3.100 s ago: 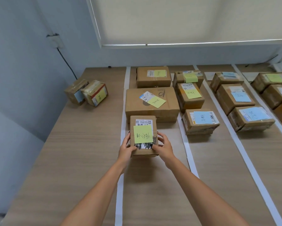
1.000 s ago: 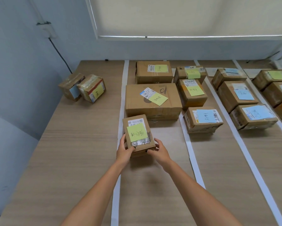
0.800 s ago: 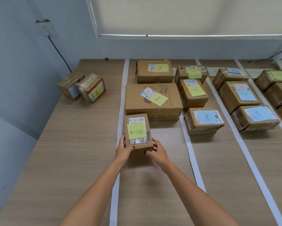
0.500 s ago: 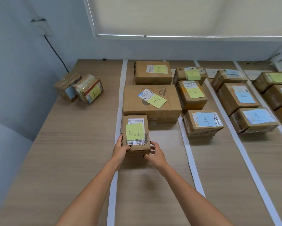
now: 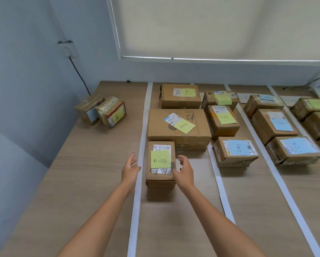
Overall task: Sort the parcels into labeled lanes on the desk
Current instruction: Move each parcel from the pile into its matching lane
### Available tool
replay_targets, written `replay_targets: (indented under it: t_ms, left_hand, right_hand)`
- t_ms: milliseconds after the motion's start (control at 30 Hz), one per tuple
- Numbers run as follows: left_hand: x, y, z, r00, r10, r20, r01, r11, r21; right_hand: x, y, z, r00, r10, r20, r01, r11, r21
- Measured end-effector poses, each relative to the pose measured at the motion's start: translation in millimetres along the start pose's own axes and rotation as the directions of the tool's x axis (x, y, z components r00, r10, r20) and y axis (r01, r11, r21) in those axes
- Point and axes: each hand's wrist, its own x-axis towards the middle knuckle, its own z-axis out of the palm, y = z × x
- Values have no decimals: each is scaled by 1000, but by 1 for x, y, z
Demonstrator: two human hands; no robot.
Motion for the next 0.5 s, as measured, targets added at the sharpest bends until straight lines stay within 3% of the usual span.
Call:
replay_targets:
  t_ms: [267,500]
  left_hand:
    - [48,31,-67,996,79,-29,-79,997,15]
    - [106,41,-150,994,96,54,-100,993,63]
  right_hand:
    - [12,-68,57,993,-72,96,69,997,35]
    - [12,-106,152,994,21,105,-34,992,121]
